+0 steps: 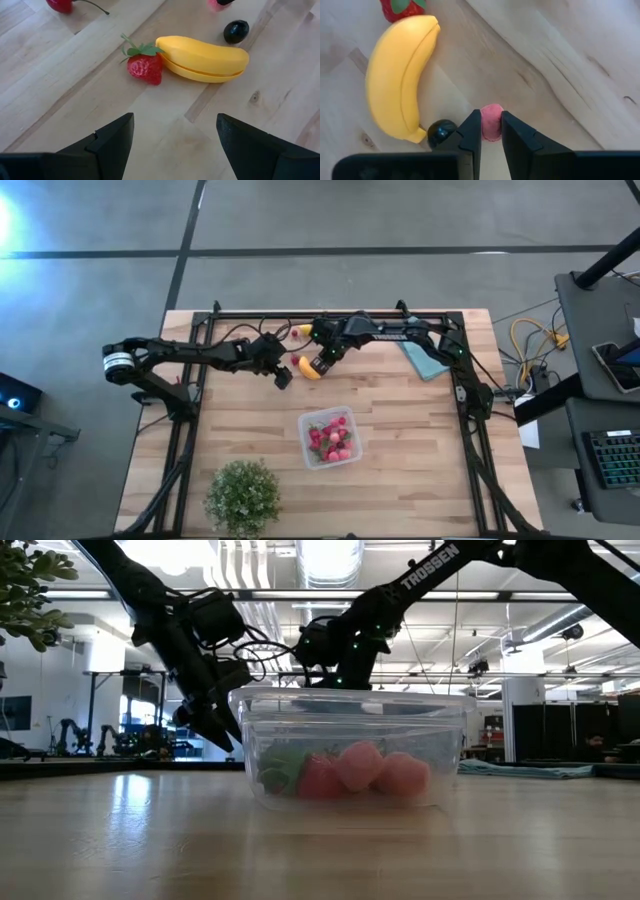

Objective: Pick and placing Produce into tupperware
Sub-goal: Put the peach into the transparent bin

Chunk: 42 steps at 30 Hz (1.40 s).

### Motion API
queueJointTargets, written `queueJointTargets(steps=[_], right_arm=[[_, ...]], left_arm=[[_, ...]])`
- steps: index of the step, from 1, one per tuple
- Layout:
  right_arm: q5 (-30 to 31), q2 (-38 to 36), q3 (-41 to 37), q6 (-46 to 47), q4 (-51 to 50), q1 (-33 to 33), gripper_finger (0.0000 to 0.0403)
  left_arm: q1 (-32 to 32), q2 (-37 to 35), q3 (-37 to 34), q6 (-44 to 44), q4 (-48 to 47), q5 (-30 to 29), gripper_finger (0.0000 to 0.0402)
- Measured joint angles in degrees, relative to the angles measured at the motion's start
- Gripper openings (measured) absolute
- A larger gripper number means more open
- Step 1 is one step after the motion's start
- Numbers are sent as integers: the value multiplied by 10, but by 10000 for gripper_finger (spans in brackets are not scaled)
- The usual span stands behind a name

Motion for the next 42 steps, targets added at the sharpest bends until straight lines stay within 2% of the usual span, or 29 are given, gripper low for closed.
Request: queueJointTargets(steps=[8,14,17,23,31,38,42], right_arm=[[4,-9,45,2,-26,0,56],[1,-9,76,-6,-100,7,56],[-23,-14,92,-28,-134,21,56],[-48,-35,126,-34,-172,65,56],[-48,-85,141,1,-231,146,56],[-20,-109,139,45,-254,237,56],[9,-108,129,73,-249,267,56]], left_arm=[[-4,0,0,0,-1,5,269],[-7,0,-5,1,-5,5,269],[-7,0,-14,1,-5,6,269],[-7,0,-32,5,-4,31,269],[-12,-1,-33,41,0,48,269],[-29,-7,-34,50,-5,61,269],[-50,-23,-34,49,-5,74,269]])
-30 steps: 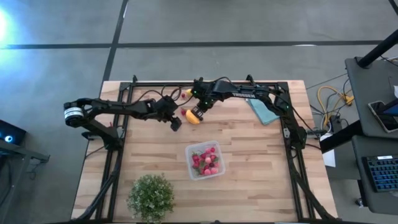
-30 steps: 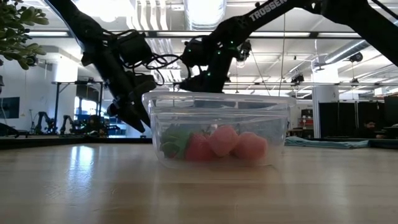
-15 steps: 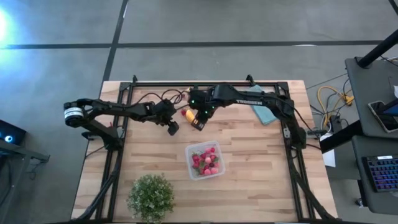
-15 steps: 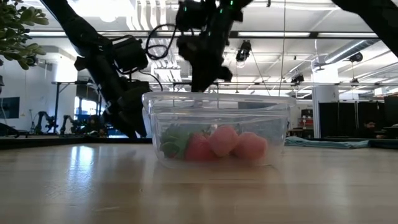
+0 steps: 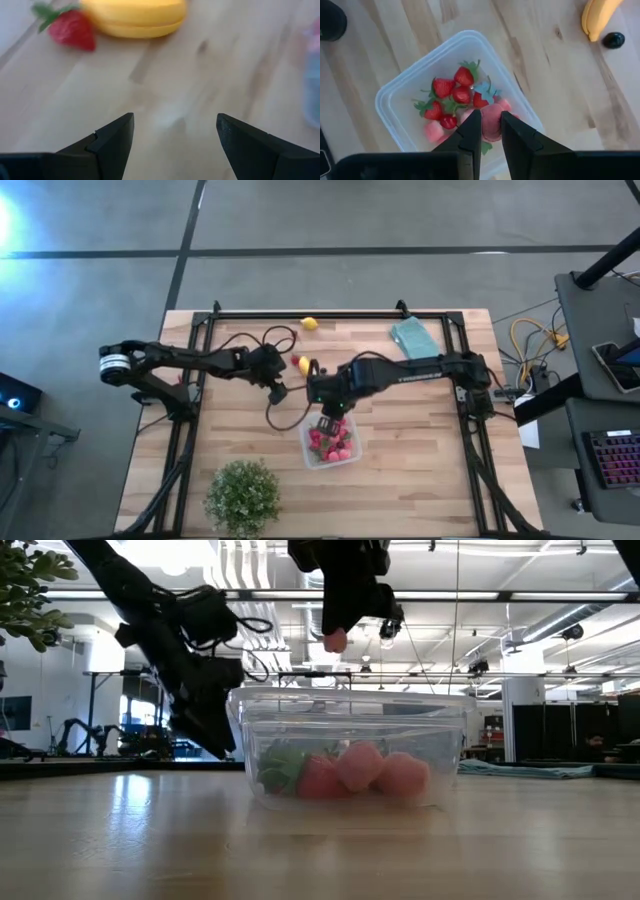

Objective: Pick and placing Produce into tupperware
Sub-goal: Put the peach into the transparent bin

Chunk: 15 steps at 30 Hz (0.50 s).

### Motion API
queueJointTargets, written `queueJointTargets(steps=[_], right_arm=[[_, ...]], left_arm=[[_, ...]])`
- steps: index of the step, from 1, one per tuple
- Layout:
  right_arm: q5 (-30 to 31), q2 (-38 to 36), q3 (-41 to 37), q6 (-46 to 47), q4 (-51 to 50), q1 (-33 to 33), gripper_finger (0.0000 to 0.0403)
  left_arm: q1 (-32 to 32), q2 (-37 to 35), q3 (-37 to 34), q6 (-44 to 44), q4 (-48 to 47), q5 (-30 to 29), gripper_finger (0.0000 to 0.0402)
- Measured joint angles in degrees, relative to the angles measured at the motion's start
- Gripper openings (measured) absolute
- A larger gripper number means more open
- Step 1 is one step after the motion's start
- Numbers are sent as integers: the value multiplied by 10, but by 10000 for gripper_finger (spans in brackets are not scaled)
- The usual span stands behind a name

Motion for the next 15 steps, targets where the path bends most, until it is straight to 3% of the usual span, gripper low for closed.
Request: queueJointTargets(steps=[9,15], right_arm=[[9,3,-36,4,37,55,56],[31,4,-84,72,113,97,61]], left_arm=[[-40,-42,-1,-18,-14,1,269],[-44,-51,-1,-20,-34,3,269]])
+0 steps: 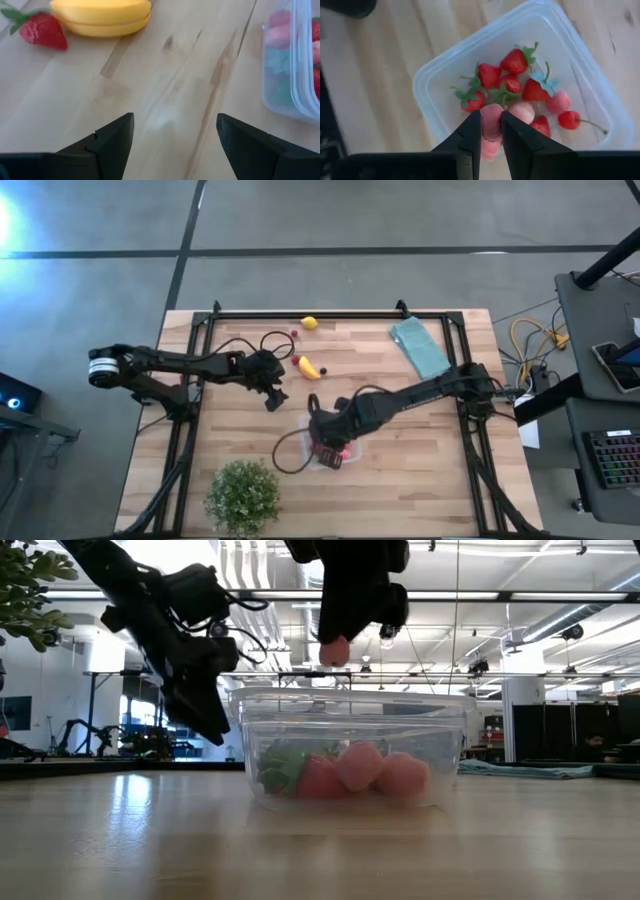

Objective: Pick and placing Produce into tupperware
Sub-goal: Put the peach into the transparent bin, then put the lemon into the transparent bin

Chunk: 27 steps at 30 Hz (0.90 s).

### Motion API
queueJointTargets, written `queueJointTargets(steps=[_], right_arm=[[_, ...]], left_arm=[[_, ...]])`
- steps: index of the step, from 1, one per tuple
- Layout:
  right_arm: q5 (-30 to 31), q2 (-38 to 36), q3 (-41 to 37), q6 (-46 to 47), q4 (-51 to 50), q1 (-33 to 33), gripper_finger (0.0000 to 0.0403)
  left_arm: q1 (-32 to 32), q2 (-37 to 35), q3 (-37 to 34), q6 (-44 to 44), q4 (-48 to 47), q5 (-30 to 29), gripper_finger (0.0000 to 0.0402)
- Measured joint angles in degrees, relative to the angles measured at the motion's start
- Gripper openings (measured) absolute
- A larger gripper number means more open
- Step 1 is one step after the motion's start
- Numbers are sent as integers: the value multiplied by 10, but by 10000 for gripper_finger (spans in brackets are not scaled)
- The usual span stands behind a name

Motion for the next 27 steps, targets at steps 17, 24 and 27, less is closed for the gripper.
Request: queueJointTargets(steps=[17,24,27], right_arm=[[135,-4,-16,206,7,31,237],[304,-77,-4,169,-11,58,234],[379,-118,-3,216,-66,61,233]], left_arm=[[-5,-35,6,-43,-37,27,269],[-4,-84,13,169,4,25,269],[1,-95,13,303,37,-7,269]])
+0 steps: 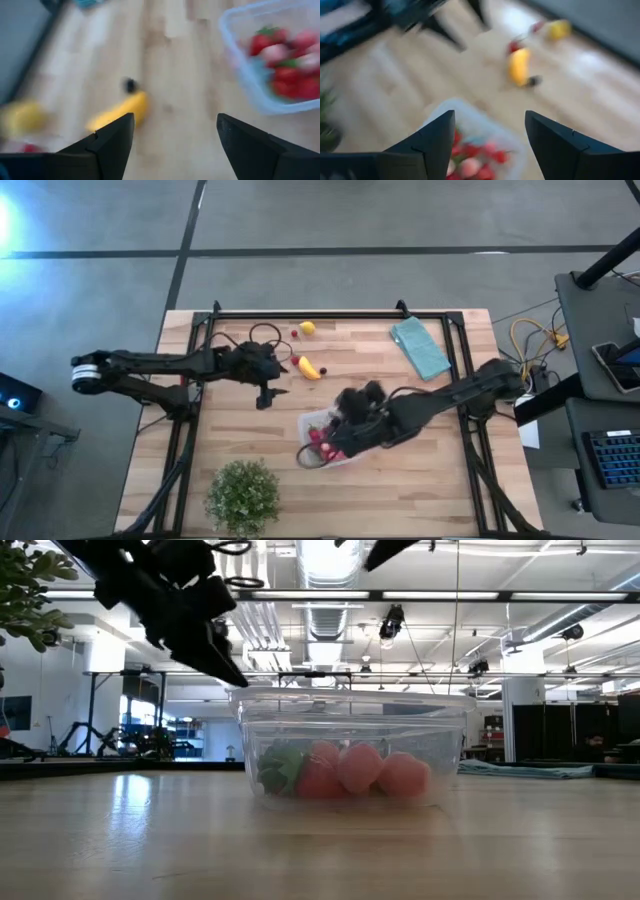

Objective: Pick and placing Produce into tupperware
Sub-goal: Put the lemon into the transparent bin

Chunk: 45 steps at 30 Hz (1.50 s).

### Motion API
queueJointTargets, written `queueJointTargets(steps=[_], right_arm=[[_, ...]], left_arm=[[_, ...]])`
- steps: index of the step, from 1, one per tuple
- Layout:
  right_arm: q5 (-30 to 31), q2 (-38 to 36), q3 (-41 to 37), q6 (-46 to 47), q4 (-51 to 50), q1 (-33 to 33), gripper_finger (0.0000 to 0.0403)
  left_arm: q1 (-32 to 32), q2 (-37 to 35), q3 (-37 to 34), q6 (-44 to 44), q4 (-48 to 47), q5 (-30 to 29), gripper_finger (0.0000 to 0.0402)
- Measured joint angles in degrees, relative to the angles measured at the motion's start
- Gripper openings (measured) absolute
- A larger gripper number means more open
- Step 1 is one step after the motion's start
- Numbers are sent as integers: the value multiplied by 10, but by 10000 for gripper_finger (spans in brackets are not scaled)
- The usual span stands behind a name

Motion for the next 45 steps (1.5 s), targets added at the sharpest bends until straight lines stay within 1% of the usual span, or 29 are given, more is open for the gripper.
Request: queueJointTargets(steps=[2,5,7,10,12,15,16,18,23,24,28,29,32,35,41,45], right_arm=[[42,-28,0,38,-44,-1,233],[103,-66,0,126,-131,-3,232],[119,-88,0,183,-177,-2,233],[123,-113,0,224,-217,-2,232],[123,-121,-1,234,-230,-3,233],[123,-127,-1,235,-235,-10,232],[123,-128,-2,234,-237,-12,232],[123,-127,-2,235,-245,-18,233],[122,-125,-8,234,-249,-22,231],[122,-125,-8,235,-249,-22,231],[119,-125,-8,235,-257,-21,230],[118,-125,-8,234,-261,-21,230],[118,-125,-8,235,-270,-21,229],[118,-125,-8,234,-276,-21,228],[118,-125,-8,234,-277,-21,228],[118,-125,-8,235,-276,-21,228]], left_arm=[[17,2,2,35,3,-33,269],[67,28,15,32,7,-43,269],[105,52,26,16,8,-42,269],[156,98,60,13,8,-36,269],[184,133,97,7,9,-12,269],[217,190,157,-34,-10,47,269],[223,209,178,-43,-21,58,269],[230,247,224,-44,-57,64,269],[232,332,324,-1,-160,58,269],[232,348,346,-8,-185,54,269],[235,400,428,-100,-294,46,269],[236,408,444,-114,-307,45,269],[235,418,481,-135,-312,22,269],[234,427,511,-136,-309,-4,269],[239,457,556,-138,-313,0,269],[238,492,572,-168,-322,5,269]])
